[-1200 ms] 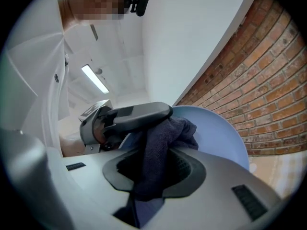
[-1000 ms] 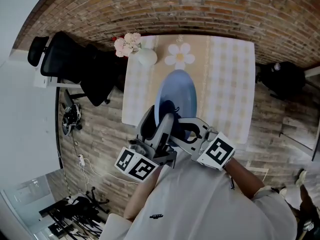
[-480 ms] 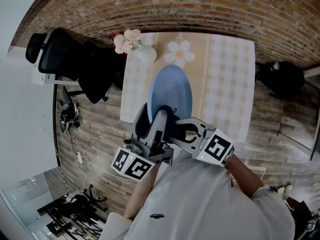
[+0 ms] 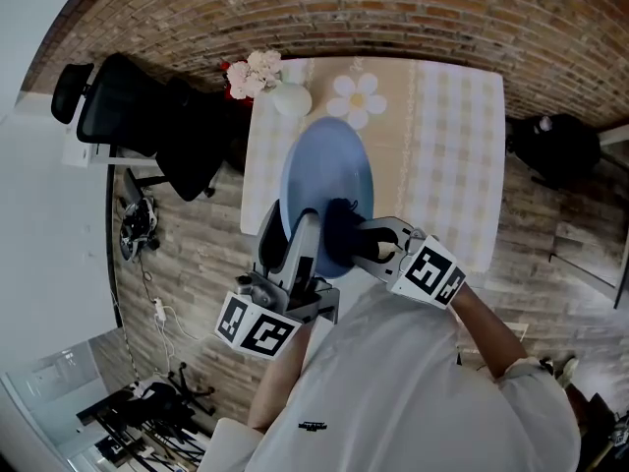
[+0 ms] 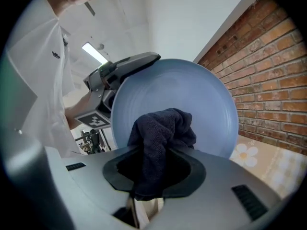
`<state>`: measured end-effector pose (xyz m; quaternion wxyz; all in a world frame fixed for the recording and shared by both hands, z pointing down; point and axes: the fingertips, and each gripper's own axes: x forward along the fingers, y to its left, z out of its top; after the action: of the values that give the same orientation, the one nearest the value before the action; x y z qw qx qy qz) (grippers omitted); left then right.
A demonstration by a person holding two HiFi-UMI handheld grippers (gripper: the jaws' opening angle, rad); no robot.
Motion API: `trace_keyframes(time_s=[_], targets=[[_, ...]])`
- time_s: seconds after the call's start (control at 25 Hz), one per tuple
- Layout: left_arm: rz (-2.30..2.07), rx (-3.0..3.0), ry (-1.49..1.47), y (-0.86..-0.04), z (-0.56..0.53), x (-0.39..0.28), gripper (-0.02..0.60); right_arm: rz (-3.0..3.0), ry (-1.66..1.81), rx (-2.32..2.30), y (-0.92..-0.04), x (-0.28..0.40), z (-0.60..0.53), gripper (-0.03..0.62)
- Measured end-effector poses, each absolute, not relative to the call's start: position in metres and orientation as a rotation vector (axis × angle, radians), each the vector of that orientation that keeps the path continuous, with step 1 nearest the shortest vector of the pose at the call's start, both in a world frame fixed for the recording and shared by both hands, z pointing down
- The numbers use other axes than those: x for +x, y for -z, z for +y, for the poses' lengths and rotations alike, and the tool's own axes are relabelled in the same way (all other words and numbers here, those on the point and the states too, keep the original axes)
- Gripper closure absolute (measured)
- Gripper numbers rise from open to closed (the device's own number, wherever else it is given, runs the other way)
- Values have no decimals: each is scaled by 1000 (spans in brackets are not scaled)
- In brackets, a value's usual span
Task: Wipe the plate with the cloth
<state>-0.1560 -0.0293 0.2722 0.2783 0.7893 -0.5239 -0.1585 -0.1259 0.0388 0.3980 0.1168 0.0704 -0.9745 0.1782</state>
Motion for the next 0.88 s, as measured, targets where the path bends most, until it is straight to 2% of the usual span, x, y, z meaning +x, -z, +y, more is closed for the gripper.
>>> trace_keyframes(time_s=[0.52,0.88], targets=[[-1398,2121,419,-275,-11,-153,334,-2766,-532,413,-446,-113,7,468],[-1390,2143,411,-273,-2,-147,334,-2783,-600,552,-442,-108,-25,468]])
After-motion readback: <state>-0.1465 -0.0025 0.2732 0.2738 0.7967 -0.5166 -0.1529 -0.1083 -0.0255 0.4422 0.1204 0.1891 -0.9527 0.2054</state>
